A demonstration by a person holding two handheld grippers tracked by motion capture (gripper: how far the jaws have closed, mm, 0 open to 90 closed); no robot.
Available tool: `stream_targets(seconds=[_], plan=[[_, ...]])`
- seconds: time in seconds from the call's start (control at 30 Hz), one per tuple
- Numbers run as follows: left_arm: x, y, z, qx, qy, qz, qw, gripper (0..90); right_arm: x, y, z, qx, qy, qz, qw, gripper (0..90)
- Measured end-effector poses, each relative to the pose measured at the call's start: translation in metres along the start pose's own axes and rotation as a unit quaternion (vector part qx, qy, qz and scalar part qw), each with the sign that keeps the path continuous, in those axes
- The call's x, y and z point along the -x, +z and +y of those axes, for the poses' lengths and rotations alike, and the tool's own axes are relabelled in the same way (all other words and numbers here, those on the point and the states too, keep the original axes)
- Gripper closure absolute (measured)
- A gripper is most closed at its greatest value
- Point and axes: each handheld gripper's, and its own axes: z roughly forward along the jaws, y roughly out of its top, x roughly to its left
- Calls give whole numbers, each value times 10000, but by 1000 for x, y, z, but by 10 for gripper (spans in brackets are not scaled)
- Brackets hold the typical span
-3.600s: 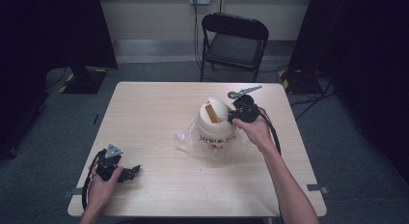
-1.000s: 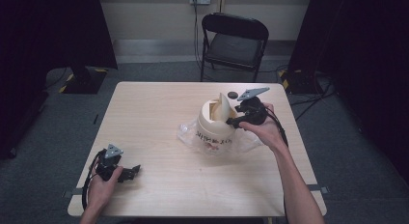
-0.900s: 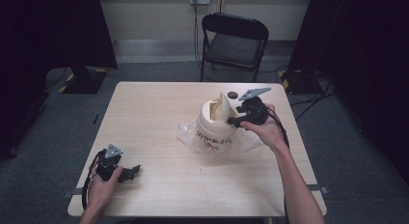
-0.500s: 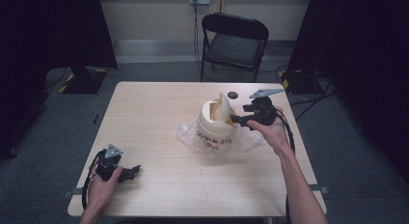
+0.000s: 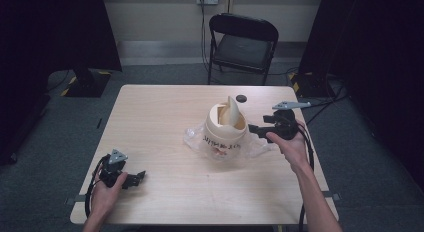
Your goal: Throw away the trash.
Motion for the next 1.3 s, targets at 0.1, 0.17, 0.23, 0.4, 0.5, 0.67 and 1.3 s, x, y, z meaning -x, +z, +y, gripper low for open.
stream_targets(seconds=[0.1, 0.17, 0.23, 0.4, 0.5, 0.67, 1.3], plan=[[0, 0, 0, -1, 1, 1, 10000, 0, 2, -6, -11, -26, 127, -165, 9998, 209], [0, 0, 0, -1, 1, 1, 10000, 0, 2, -10, -16, -18, 190, -224, 9996, 206], [0, 0, 0, -2, 1, 0, 10000, 0, 1, -13, -21, -16, 194, -277, 9994, 201], [0, 0, 0, -2, 3, 2, 10000, 0, -5, -23, -36, -44, 340, -418, 9985, 175], [0, 0, 0, 1, 0, 1, 10000, 0, -8, -24, -48, -140, 388, -513, 9978, 156], [0, 0, 0, 0, 1, 1, 10000, 0, -11, -25, -68, -247, 445, -697, 9963, 148], [0, 0, 0, -2, 0, 1, 10000, 0, -23, -1, -150, -938, 781, -791, 9894, 149]])
